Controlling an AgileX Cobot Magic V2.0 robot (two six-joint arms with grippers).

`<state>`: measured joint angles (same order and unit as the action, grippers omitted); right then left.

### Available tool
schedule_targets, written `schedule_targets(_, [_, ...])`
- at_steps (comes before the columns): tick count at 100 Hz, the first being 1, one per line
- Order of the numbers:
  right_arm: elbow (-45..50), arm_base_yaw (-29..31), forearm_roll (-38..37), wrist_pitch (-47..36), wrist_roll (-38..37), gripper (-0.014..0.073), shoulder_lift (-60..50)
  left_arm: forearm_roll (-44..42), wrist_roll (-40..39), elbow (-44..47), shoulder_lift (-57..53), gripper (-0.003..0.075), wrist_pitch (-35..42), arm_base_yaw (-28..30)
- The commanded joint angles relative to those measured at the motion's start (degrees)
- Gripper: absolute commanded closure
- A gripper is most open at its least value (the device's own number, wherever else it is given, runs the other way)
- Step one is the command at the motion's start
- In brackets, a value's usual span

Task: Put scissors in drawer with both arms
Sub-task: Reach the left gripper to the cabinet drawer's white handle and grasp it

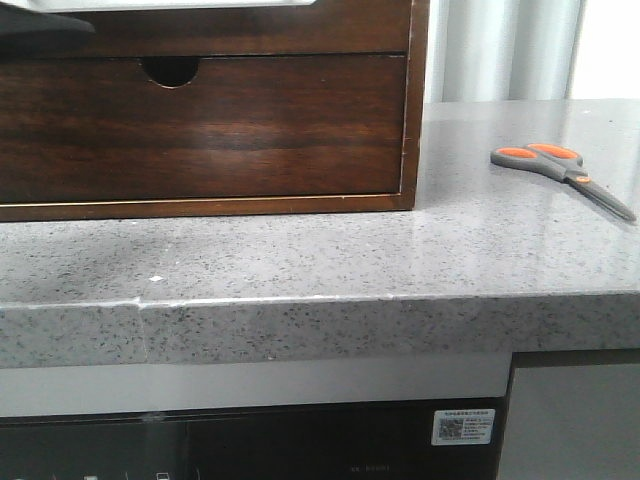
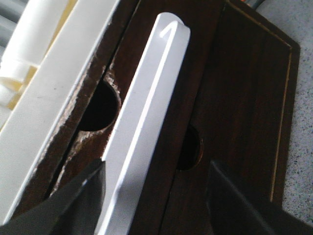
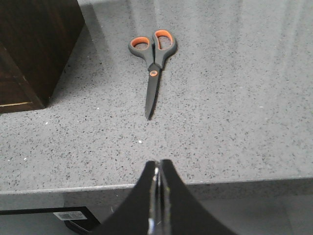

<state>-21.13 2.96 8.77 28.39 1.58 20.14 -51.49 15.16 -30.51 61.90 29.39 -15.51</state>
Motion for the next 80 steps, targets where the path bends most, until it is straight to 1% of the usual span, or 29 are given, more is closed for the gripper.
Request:
schedule_targets(1, [-1.50, -0.07, 0.24, -4.14, 0.53, 0.0699, 0.91, 2.86, 0.10, -2.84, 0.02, 0.0332, 3.22, -0.51])
schedule_targets(15, [-1.50, -0.07, 0.24, -4.14, 0.53, 0.0699, 0.91, 2.86, 0.19, -3.92, 0.76, 0.0332, 2.61, -0.51])
schedule_targets(25, [-1.50, -0.07, 0.24, -4.14, 0.53, 0.0699, 0.91, 2.86, 4.71, -3.92, 1.59, 0.0332, 2.35, -0.51])
schedule_targets(32, [-1.50, -0.07, 0.24, -4.24, 0.53, 0.0699, 0.91, 2.86, 6.45, -3.94, 2.07, 0.0332, 2.45, -0.51])
schedule_targets(76, [-1.50, -0.07, 0.24, -4.47, 0.53, 0.0699, 0.91, 3.56, 7.61, -4.17, 4.72, 0.0332, 2.34, -0.51])
schedule_targets(80, [-1.50, -0.07, 0.24, -4.47, 0.53, 0.0699, 0.91, 3.54, 7.61, -4.17, 4.82, 0.0342, 2.34, -0.51])
